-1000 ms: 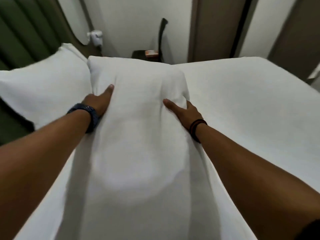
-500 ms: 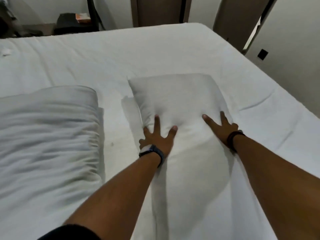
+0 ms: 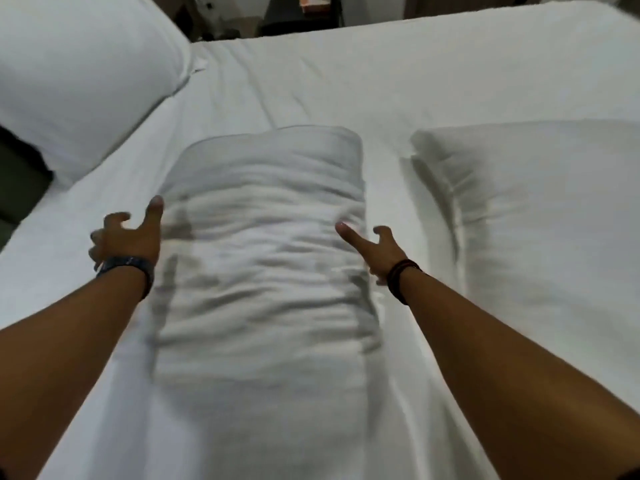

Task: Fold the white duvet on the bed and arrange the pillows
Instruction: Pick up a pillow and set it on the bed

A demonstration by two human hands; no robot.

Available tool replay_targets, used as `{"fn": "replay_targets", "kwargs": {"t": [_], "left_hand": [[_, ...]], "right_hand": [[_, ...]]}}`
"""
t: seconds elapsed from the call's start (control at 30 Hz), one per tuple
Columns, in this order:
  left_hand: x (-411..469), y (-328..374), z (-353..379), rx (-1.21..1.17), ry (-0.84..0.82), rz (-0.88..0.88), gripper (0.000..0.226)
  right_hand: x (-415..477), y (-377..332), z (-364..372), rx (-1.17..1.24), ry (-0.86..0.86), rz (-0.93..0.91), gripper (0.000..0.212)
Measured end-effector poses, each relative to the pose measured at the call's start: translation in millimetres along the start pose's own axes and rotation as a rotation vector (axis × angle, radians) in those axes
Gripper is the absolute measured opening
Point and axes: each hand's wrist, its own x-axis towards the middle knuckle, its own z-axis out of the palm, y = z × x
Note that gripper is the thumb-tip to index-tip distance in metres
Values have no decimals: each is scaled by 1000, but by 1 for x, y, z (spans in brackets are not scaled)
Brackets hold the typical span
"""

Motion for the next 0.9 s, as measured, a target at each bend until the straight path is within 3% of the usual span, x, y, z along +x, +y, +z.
{"fn": "replay_targets", "kwargs": {"t": [0.07, 0.1, 0.17, 0.3, 0.4, 0.6, 0.67, 0.7, 0.77, 0.8, 0.83, 0.9], "left_hand": [[32, -54, -20, -95, -210, -231, 112], [44, -76, -22, -186, -380, -293, 110], [51, -99, -17, -391, -720, -316, 82], [63, -116, -9, -458, -999, -294, 76], [75, -125, -7, -521, -1026, -272, 71], [73, -122, 8, -689, -993, -165, 31], [66, -119, 0, -699, -978, -132, 30], [65, -117, -6, -708, -974, -92, 36], [69, -111, -30, -731, -993, -56, 61], [84, -113, -43, -742, -980, -35, 68], [100, -113, -60, -740, -910, -17, 66], [141, -122, -98, -696, -852, 34, 45]], "right_hand": [[7, 15, 42, 24, 2, 16, 121], [10, 20, 54, 30, 56, 17, 124], [19, 26, 62, 73, 140, 16, 124], [23, 23, 58, 136, 71, -2, 114], [28, 27, 68, 150, 51, -11, 109], [18, 2, 116, 250, 12, -49, 124], [7, -16, 140, 241, -65, -57, 115], [1, -28, 152, 239, -84, -28, 98], [-5, -48, 178, 296, -50, -44, 33], [-6, -56, 191, 325, -18, -71, 29], [-15, -75, 208, 304, -13, -98, 37], [-29, -107, 245, 334, -7, -146, 40]]}}
